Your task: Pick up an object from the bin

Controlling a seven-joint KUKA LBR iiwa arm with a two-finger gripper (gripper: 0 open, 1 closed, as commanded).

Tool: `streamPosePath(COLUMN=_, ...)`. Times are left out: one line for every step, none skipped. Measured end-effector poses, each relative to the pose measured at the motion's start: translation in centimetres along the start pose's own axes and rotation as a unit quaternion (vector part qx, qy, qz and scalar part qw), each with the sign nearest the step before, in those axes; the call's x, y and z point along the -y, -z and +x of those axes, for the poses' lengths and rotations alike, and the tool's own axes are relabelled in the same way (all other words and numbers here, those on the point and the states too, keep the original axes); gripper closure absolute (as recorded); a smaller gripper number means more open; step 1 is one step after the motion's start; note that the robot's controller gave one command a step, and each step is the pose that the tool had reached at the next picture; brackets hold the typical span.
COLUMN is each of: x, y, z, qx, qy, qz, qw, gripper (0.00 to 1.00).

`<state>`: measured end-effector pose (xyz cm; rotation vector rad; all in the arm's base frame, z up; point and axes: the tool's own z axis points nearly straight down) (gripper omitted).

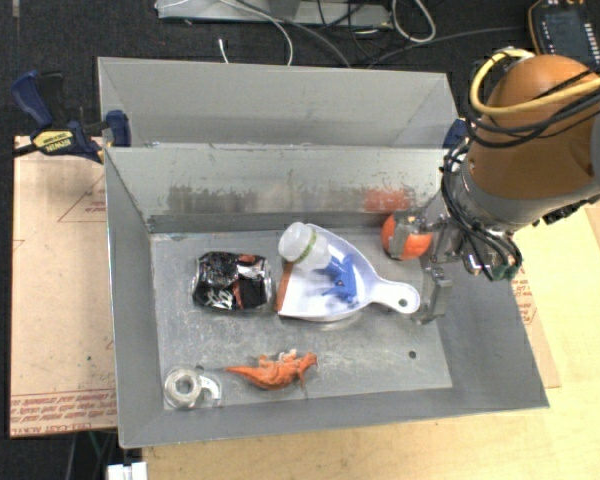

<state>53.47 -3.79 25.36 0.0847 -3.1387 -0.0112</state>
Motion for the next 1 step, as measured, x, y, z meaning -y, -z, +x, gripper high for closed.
streamPosePath(x=0.17, y=11.09, z=2.08, qx=0.0134, qy=-0.06, qz=0.001, qw=0.9981, gripper=1.0)
